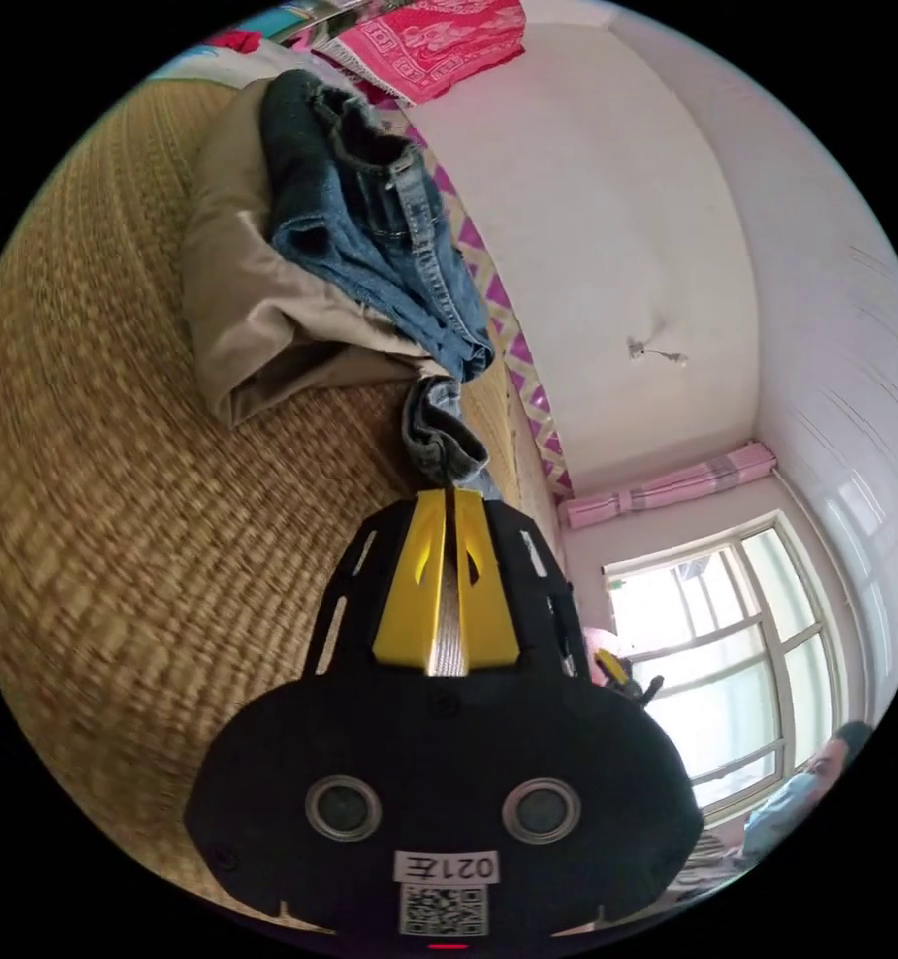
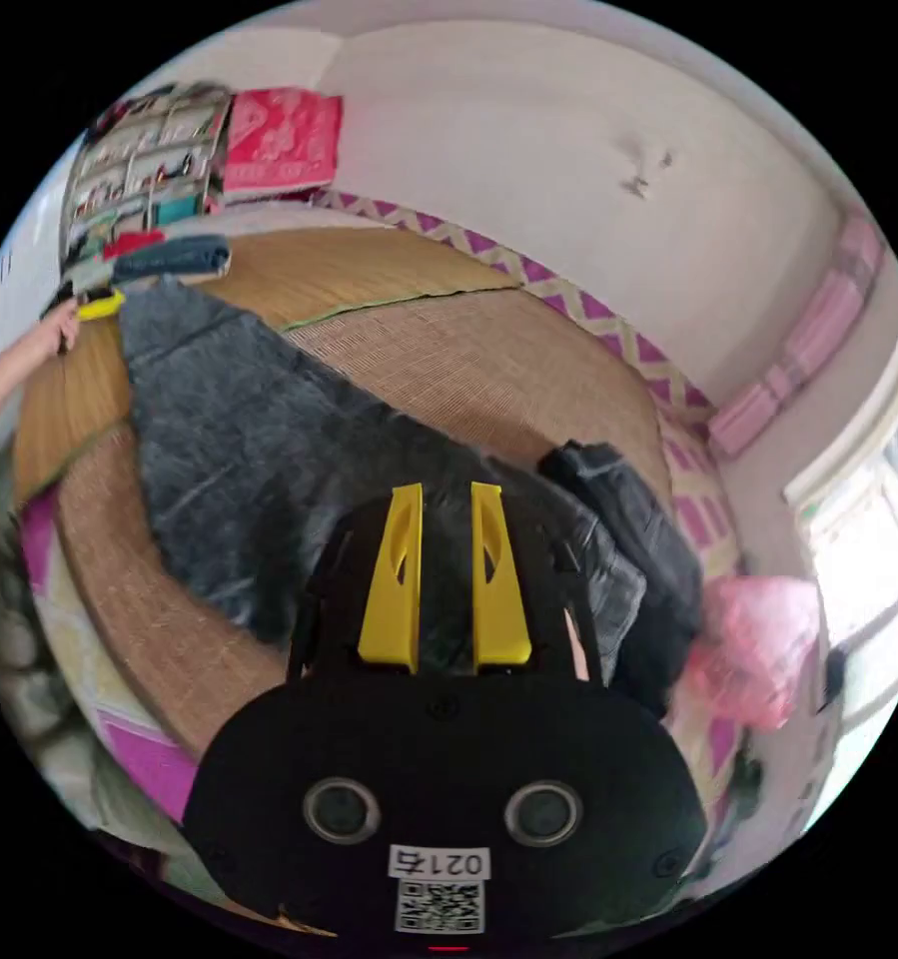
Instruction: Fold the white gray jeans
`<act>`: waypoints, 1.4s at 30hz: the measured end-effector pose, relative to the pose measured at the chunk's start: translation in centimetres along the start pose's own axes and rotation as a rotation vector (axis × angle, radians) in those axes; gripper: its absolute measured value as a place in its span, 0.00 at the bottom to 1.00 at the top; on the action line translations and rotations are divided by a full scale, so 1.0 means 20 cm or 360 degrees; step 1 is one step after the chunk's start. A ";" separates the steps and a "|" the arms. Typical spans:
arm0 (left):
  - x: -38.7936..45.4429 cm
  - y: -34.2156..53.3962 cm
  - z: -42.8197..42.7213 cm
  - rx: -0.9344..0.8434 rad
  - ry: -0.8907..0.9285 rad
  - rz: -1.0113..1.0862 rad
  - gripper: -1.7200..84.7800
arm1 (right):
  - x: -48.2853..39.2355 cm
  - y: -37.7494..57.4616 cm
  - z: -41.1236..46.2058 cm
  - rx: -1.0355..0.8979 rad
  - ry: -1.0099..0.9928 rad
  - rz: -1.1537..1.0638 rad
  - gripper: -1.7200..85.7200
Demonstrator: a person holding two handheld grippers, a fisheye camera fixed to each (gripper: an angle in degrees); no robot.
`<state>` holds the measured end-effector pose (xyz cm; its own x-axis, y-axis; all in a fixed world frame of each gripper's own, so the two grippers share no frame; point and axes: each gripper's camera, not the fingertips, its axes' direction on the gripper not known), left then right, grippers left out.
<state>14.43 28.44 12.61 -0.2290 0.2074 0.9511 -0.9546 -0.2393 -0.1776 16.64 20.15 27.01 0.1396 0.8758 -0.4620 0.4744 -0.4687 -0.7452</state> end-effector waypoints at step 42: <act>1.50 0.29 0.81 -0.0875 0.0012 0.2052 0.01 | 0.61 -0.05 -0.20 -0.0001 -0.0553 -0.0341 0.01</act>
<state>5.02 17.89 44.26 -0.9899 0.1345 0.0441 -0.0259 0.1345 -0.9906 21.30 31.76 24.03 -0.2643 0.8625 -0.4315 0.4612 -0.2799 -0.8420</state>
